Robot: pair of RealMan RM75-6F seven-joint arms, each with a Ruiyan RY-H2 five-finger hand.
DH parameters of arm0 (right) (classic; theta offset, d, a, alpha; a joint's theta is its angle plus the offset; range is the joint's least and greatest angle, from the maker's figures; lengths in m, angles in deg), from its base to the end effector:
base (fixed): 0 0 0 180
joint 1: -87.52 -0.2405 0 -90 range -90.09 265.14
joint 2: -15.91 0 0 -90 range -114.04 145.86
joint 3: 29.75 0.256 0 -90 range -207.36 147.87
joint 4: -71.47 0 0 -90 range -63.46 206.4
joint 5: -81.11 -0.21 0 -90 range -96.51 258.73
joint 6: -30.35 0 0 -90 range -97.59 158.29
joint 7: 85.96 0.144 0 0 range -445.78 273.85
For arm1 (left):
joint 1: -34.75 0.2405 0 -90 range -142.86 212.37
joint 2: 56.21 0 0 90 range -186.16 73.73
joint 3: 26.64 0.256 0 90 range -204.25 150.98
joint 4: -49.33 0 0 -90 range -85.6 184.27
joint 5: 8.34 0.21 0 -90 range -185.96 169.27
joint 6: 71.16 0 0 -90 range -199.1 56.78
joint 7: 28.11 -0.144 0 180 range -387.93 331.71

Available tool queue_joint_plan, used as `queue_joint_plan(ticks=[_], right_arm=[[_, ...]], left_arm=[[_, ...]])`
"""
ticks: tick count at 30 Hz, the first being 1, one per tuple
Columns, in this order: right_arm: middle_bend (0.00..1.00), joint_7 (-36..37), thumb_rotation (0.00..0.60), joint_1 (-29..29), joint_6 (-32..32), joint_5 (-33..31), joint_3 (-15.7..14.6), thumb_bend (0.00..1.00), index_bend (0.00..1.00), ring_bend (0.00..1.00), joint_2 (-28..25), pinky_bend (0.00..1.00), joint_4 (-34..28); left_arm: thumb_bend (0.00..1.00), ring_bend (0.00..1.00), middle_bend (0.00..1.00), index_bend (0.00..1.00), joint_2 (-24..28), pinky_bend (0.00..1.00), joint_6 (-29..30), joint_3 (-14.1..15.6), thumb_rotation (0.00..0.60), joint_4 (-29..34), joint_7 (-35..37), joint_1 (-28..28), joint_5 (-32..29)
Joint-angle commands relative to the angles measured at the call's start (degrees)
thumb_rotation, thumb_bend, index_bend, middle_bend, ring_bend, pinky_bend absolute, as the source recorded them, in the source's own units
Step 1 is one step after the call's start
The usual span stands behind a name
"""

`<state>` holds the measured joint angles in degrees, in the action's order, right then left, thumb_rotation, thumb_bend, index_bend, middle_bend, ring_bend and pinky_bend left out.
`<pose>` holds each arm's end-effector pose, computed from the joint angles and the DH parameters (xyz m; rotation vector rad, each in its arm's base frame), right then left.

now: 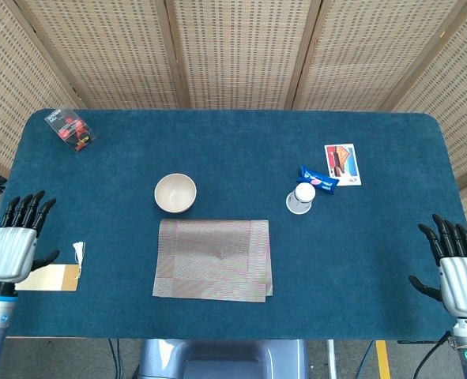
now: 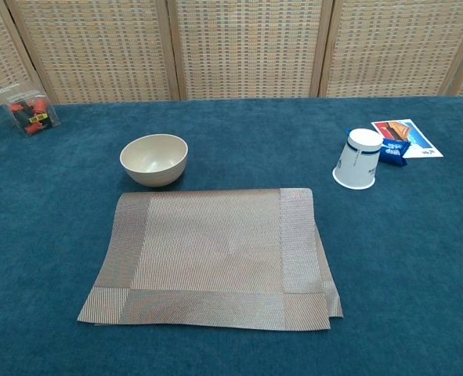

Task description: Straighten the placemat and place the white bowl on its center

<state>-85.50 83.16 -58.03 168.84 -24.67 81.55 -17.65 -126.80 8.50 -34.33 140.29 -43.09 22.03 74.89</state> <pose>-0.3108 -0.1864 0.1673 1.3542 -0.8084 0.9612 -0.2793 0.2384 0.1269 -1.4806 -0.7209 -0.8560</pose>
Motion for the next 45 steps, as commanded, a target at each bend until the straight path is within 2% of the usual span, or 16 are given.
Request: queue_joint_plan(ticks=[1, 8, 16, 21, 26, 36, 41, 45], right_arm=[[0.0, 0.3, 0.6, 0.02, 0.0, -0.15, 0.08, 0.06, 0.16, 0.0, -0.18, 0.0, -0.16], [0.0, 2.27, 0.6, 0.18, -0.19, -1.09, 0.75, 0.06, 0.16, 0.0, -0.99, 0.0, -0.04], [0.0, 5.35, 0.6, -0.21, 1.58, -4.09, 2.08, 0.06, 0.16, 0.0, -1.86, 0.0, 0.97], [0.0, 6.34, 0.6, -0.19, 2.03, -4.97, 2.4, 0.06, 0.16, 0.0, -2.15, 0.0, 1.42], [0.0, 7.28, 0.6, -0.3, 2.5, -5.32, 2.57, 0.06, 0.16, 0.0, -2.42, 0.0, 1.62], [0.0, 8.37, 0.6, -0.33, 2.93, -5.76, 2.77, 0.06, 0.16, 0.0, -2.91, 0.0, 1.54], [0.0, 8.9, 0.6, -0.29, 2.86, -5.29, 2.61, 0.06, 0.16, 0.0, -3.18, 0.0, 1.27], [0.0, 9.26, 0.6, -0.24, 2.83, -4.96, 2.43, 0.06, 0.16, 0.0, -3.4, 0.0, 1.07]], left_arm=[[0.15, 0.0, 0.0, 0.21, -1.64, 0.0, -4.47, -2.56, 0.6, -0.07, -3.02, -4.17, -2.54], [0.18, 0.0, 0.0, 0.3, -7.4, 0.0, -12.41, -5.43, 0.6, -4.18, -8.48, -11.89, -7.02], [0.24, 0.0, 0.0, 0.29, -16.5, 0.0, -20.26, -8.13, 0.6, -11.24, -12.52, -21.05, -11.98], [0.24, 0.0, 0.0, 0.33, -20.59, 0.0, -23.67, -8.24, 0.6, -15.64, -15.36, -24.81, -14.42], [0.25, 0.0, 0.0, 0.38, -25.2, 0.0, -26.15, -8.31, 0.6, -20.99, -17.71, -28.13, -17.68], [0.25, 0.0, 0.0, 0.43, -30.2, 0.0, -27.71, -7.66, 0.6, -27.17, -18.13, -31.55, -19.71], [0.33, 0.0, 0.0, 0.51, -32.44, 0.0, -27.71, -7.46, 0.6, -29.99, -18.9, -32.83, -20.61], [0.35, 0.0, 0.0, 0.52, -34.14, 0.0, -27.8, -6.87, 0.6, -32.33, -19.78, -33.71, -20.92]])
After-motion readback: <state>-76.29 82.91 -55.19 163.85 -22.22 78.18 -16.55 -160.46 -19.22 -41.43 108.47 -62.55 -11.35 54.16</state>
